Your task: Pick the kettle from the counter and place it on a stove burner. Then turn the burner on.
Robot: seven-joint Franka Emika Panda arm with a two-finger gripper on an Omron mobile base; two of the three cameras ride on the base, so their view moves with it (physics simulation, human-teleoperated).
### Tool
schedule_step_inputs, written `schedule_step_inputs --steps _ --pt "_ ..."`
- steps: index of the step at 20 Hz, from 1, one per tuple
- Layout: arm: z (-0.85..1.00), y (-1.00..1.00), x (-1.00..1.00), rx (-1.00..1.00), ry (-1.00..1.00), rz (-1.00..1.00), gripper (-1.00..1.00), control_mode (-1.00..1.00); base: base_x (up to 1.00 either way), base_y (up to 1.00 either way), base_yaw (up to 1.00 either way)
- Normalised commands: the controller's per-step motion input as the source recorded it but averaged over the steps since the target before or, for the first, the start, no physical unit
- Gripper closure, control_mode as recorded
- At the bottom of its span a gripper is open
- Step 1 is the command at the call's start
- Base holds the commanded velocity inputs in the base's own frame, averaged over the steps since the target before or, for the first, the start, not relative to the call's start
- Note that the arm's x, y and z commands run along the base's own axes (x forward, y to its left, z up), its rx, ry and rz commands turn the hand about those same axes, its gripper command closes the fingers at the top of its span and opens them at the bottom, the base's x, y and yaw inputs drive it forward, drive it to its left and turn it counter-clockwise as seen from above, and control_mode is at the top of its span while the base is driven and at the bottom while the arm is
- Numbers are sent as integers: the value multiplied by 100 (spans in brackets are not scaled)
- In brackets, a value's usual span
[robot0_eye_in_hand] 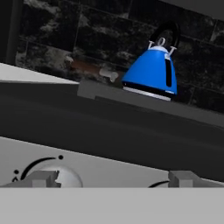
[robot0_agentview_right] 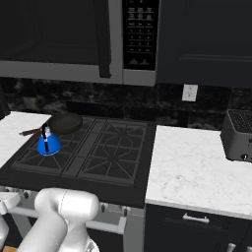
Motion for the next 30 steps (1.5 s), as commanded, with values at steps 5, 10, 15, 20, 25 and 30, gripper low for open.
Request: schedule_step_inputs --steps 5,10,15,20,25,30 --pt "-20 27 0 -2 -2 -1 -100 -100 0 0 0" --pt "-22 31 0 0 -5 0 -100 -100 0 0 0" --pt "-11 19 -33 0 -3 0 -100 -100 0 0 0" --pt "0 15 -46 0 -6 1 -100 -100 0 0 0" --pt "0 4 -8 0 -3 4 -100 -100 0 0 0" --pt "0 -1 4 0 0 3 -100 -100 0 0 0"
